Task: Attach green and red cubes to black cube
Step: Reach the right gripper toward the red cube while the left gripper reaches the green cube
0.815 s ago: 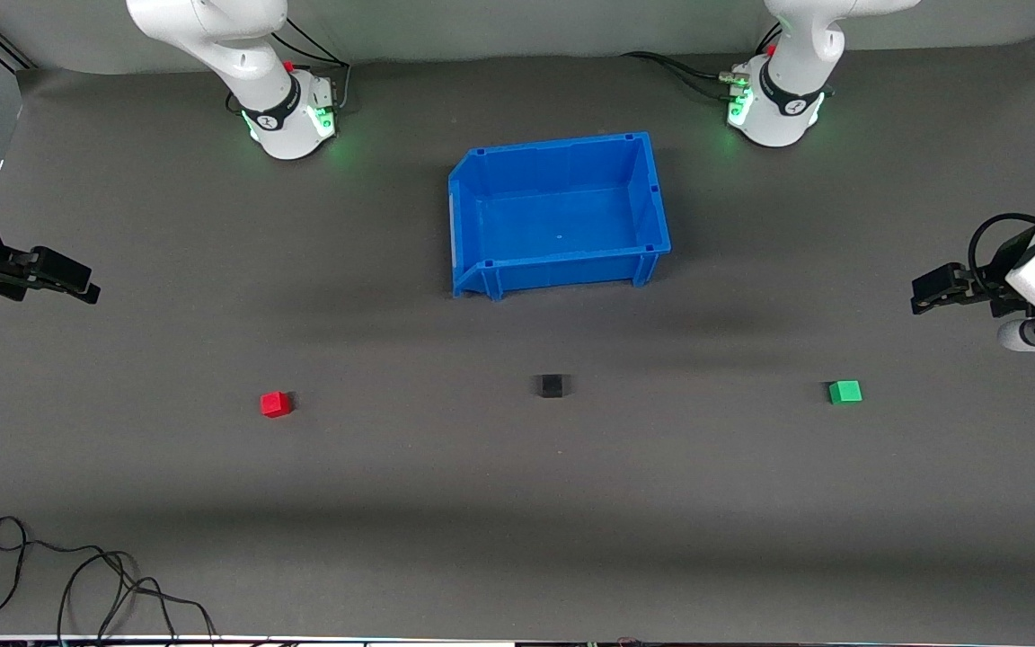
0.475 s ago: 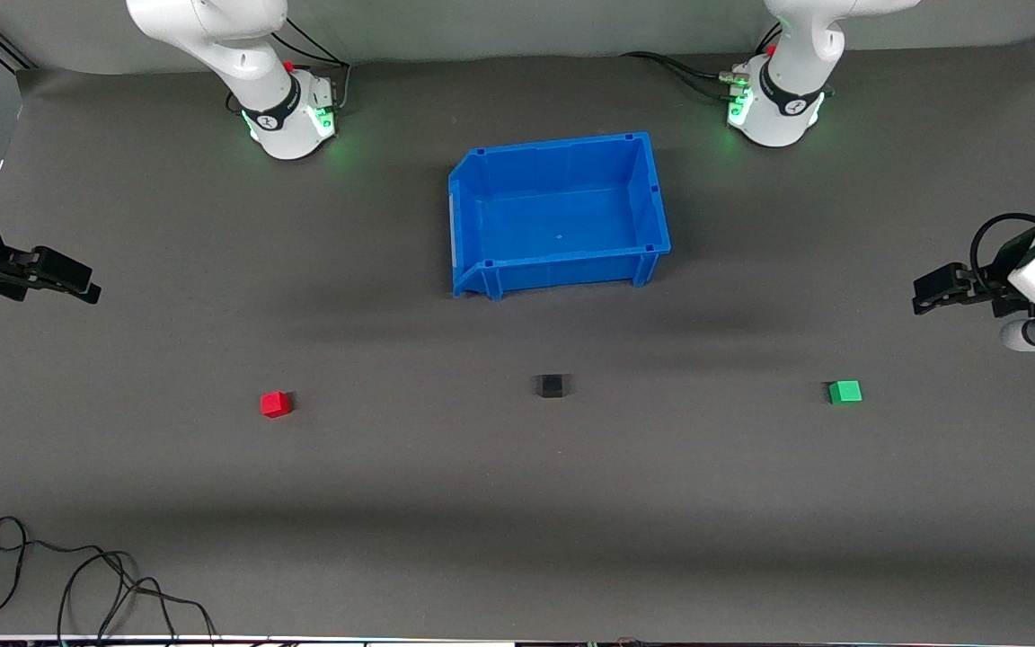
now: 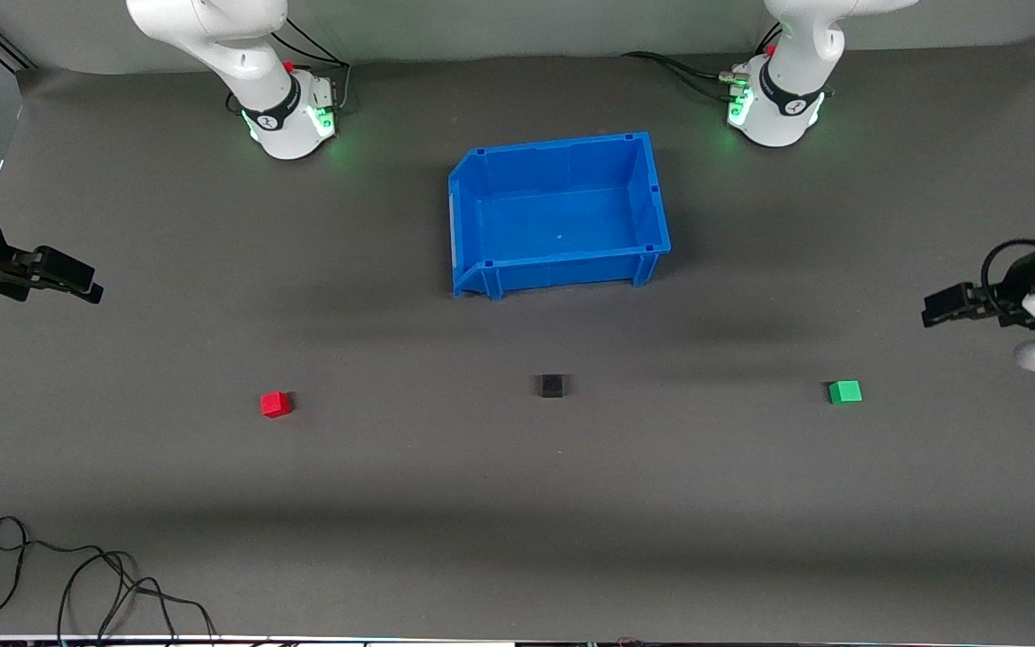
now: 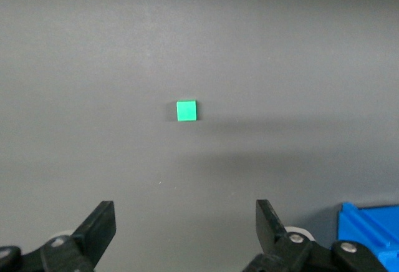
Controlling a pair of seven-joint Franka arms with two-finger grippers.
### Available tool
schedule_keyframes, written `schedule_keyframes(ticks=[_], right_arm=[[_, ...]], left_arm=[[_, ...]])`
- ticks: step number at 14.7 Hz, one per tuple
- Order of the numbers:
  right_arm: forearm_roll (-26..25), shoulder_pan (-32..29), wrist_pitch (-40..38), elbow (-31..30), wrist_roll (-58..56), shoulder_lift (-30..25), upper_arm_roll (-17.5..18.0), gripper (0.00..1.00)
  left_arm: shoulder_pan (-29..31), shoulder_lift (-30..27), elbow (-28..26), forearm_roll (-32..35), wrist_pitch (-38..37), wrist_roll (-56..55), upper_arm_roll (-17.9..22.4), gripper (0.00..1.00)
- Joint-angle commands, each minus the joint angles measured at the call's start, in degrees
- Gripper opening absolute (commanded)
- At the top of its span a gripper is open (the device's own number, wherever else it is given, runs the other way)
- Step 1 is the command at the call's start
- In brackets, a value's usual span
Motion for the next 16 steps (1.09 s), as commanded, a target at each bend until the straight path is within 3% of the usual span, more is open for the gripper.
schedule_keyframes(ticks=[1, 3, 7, 10, 13, 16], right_arm=[[2.57, -0.1, 0.1, 2.36, 12.51, 1.26, -0.56, 1.0], [3.27, -0.1, 0.1, 4.73, 23.95, 2.76, -0.56, 1.0], [7.84, -0.63, 0.1, 5.27, 43.37, 3.29, -0.74, 1.0], [10.38, -1.24, 0.1, 5.09, 56.31, 4.43, -0.91, 1.0], [17.4, -3.78, -0.34, 4.48, 59.59, 7.24, -2.66, 1.0], [23.73, -4.93, 0.36, 2.2, 59.51, 10.84, -3.37, 1.0]], left_arm=[[0.84, 2.93, -0.27, -1.37, 2.81, -6.18, -0.33, 1.0], [0.84, 4.52, -2.54, -0.67, 5.79, -7.45, -0.33, 1.0], [-0.13, 7.24, -10.88, 0.9, 19.57, -7.1, -0.42, 0.99], [-0.39, 11.89, -11.25, 3.81, 22.49, -5.95, -0.42, 0.96], [-0.3, 17.08, -11.43, 3.9, 26.01, -6.04, -0.42, 0.92], [-0.83, 20.43, -11.52, 3.9, 27.86, -5.96, -0.42, 0.78]])
